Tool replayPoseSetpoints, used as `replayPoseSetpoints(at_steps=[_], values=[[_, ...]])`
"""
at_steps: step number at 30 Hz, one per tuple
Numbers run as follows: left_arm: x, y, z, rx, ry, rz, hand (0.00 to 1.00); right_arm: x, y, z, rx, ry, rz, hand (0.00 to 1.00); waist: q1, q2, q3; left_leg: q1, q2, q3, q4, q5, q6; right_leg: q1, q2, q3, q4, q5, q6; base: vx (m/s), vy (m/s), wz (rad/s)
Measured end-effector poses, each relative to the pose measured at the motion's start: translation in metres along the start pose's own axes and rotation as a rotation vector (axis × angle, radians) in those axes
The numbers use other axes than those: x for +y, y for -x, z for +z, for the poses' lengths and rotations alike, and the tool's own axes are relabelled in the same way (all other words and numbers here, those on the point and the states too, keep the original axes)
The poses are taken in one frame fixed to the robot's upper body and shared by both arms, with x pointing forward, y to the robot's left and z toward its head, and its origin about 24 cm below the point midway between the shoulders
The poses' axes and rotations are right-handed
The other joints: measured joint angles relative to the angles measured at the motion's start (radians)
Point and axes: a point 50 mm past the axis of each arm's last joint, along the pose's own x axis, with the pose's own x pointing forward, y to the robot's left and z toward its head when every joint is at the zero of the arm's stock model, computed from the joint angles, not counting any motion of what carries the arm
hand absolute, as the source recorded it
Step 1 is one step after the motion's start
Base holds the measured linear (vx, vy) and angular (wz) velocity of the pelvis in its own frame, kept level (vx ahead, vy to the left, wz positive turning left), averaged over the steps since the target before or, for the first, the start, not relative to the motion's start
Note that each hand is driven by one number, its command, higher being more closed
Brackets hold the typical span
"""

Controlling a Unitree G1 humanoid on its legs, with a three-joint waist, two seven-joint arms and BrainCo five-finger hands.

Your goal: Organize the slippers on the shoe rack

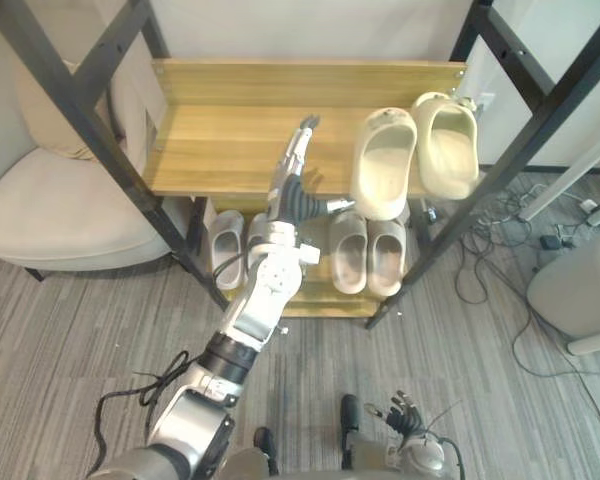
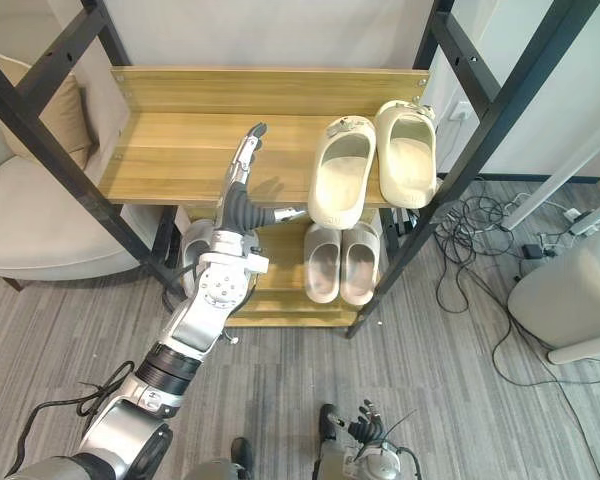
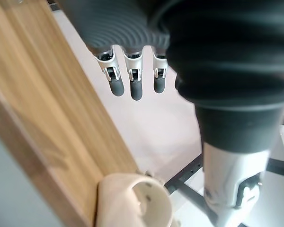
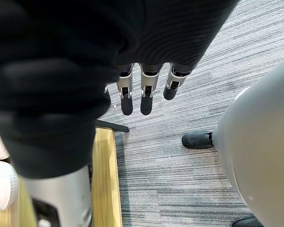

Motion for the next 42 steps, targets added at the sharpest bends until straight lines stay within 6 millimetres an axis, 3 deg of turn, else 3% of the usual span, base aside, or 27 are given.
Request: replayPoseSetpoints(at_steps=[20,29,42], values=[[-0.011,-0.003,-0.002,0.044,0.011,-0.018,0.00,0.001,-0.001,0.008,-0.031,-0.021,-0.013,0.00,0.002,0.006,0.015,-0.034,0.015,0.031,0.042,-0.029,0.001,-0.054,0.007,0.024,0.057,-0.024,-0.003,-0.01,0.013,-0.03],[-0.022,-0.016,0.021,-0.025,0.040,-0.041,0.00,0.000,-0.002,0.017,-0.068,-0.032,-0.017,0.00,0.002,0.010,0.031,-0.043,0.016,0.041,0.050,-0.032,0.001,-0.069,0.007,0.034,0.061,-0.026,-0.001,0.02,0.031,-0.03],[-0.028,-0.024,0.028,-0.027,0.046,-0.048,0.00,-0.002,-0.004,0.030,-0.111,-0.049,-0.028,0.00,0.002,0.008,0.078,-0.052,0.018,0.065,0.067,-0.041,0.004,-0.095,0.007,0.052,0.089,-0.036,0.005,-0.02,0.016,-0.03]])
